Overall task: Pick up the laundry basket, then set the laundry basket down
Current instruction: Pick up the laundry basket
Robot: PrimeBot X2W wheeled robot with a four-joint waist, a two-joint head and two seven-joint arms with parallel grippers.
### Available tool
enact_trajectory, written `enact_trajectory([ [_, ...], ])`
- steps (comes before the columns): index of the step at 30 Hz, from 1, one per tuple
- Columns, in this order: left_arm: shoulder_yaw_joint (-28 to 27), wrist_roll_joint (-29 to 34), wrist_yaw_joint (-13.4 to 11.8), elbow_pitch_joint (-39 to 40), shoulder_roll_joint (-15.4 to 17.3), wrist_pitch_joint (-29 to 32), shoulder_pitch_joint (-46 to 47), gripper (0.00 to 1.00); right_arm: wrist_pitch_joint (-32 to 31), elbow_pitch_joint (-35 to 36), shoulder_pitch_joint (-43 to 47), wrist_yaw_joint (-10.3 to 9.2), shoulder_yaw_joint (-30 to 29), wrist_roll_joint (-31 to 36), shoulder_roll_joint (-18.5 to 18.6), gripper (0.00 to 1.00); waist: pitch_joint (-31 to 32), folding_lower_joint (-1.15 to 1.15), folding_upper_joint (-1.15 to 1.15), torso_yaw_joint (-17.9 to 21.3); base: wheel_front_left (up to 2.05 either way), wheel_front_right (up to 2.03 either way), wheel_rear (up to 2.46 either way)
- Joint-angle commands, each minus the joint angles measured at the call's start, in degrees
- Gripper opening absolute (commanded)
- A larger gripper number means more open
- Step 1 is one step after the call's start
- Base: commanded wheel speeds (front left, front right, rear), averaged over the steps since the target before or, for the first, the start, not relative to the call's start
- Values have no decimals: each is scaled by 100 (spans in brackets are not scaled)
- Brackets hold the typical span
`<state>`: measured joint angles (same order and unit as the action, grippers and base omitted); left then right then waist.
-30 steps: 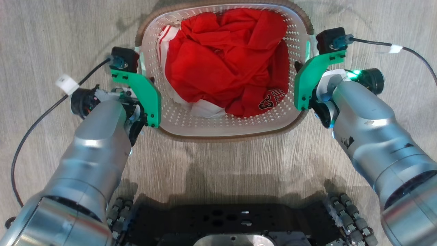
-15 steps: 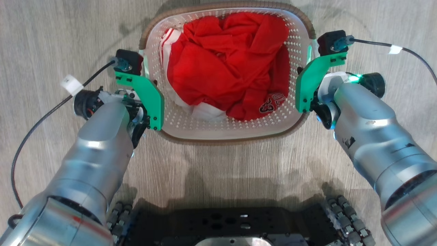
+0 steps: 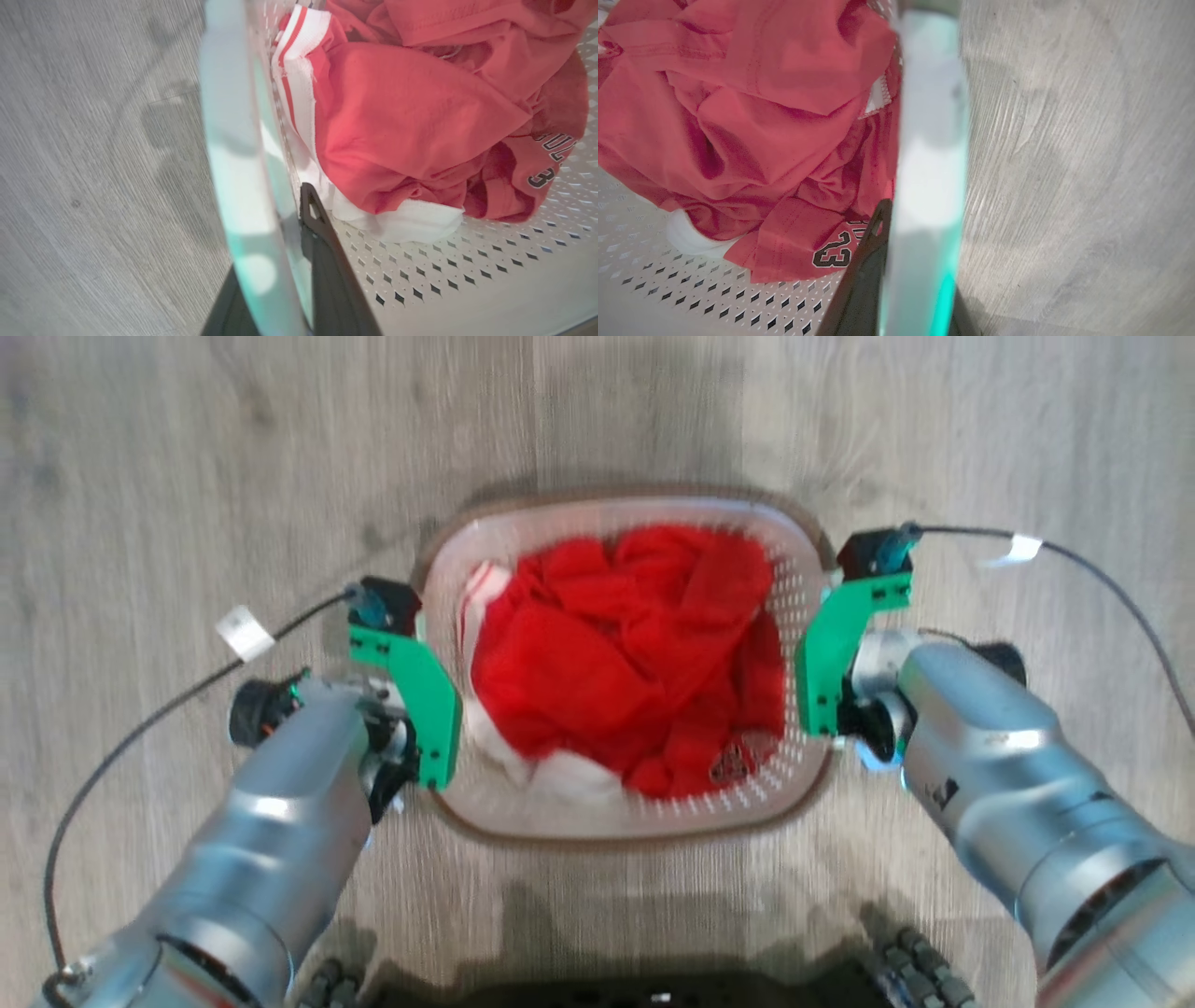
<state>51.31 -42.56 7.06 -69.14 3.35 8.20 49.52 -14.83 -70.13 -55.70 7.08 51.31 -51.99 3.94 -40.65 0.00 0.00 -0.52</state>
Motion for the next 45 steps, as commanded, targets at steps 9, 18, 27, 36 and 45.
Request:
enact_trajectory([
  [9, 697, -613, 43, 396, 224, 788, -754, 0, -703, 323, 879, 41, 399, -451, -106, 0, 1696, 0, 0, 60, 0, 0, 0],
  [18, 1181, -1059, 43, 520, 401, 1047, -964, 0, -1089, 465, 1222, 41, 668, -854, -106, 0, 2759, 0, 0, 112, 0, 0, 0],
  [27, 1566, -1326, 43, 472, 392, 1097, -1169, 0, -1207, 574, 1515, 41, 889, -1211, -106, 0, 3555, 0, 0, 12, 0, 0, 0],
  [36, 1919, -1652, 43, 652, 346, 1541, -1347, 0, -1279, 584, 1718, 41, 1223, -1413, -106, 0, 4212, 0, 0, -196, 0, 0, 0],
  [45, 2071, -1792, 43, 717, 355, 1717, -1444, 0, -1296, 530, 1723, 41, 1406, -1570, -106, 0, 4365, 0, 0, -269, 0, 0, 0],
])
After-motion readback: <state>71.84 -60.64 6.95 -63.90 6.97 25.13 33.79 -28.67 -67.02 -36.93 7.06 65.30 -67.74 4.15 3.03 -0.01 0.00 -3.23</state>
